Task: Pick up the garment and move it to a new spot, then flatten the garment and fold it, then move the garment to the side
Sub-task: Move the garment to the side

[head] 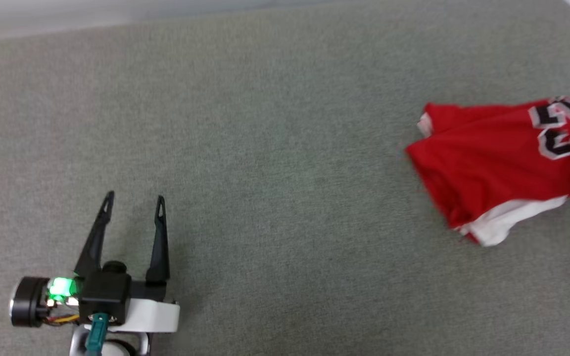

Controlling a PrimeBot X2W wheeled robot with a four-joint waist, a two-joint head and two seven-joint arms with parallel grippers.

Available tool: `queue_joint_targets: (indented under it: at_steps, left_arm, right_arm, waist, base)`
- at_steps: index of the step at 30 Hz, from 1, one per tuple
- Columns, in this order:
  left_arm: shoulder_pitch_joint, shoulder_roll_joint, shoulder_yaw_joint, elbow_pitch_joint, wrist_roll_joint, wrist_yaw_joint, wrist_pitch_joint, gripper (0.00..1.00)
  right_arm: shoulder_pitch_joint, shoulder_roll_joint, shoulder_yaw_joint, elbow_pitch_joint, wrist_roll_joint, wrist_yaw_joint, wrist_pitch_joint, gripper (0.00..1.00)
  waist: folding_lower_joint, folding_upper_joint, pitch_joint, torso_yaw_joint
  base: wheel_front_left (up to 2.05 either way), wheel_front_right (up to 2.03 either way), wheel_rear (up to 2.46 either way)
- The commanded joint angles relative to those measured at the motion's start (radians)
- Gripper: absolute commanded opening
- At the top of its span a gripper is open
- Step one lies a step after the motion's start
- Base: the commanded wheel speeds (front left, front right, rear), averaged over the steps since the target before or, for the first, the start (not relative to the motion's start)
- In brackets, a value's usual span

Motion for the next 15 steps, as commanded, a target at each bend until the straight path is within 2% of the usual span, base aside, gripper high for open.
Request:
queue_joint_targets:
  at_steps: [1, 10, 15]
  left_arm:
    - [-0.029, 0.013, 0.004, -0.017, 0.009, 0.005, -0.002, 1.00]
    - [-0.088, 0.037, -0.003, -0.066, 0.015, 0.023, -0.002, 1.00]
    - [-0.099, 0.045, -0.008, -0.082, 0.015, 0.036, -0.002, 1.00]
  right_arm:
    - [-0.045, -0.020, -0.030, 0.024, -0.021, -0.002, 0.005, 0.00]
    - [-0.165, -0.080, -0.206, 0.206, -0.092, -0.002, -0.008, 0.00]
    - [-0.200, -0.070, -0.263, 0.277, -0.135, -0.002, -0.028, 0.00]
  waist:
    - [-0.0001, 0.0000, 0.070, 0.018]
    - [-0.0001, 0.0000, 0.178, 0.034]
    - [-0.0001, 0.0000, 0.199, 0.038]
  base:
    - [0.00, 0.00, 0.00]
    - [0.00, 0.00, 0.00]
    - [0.00, 0.00, 0.00]
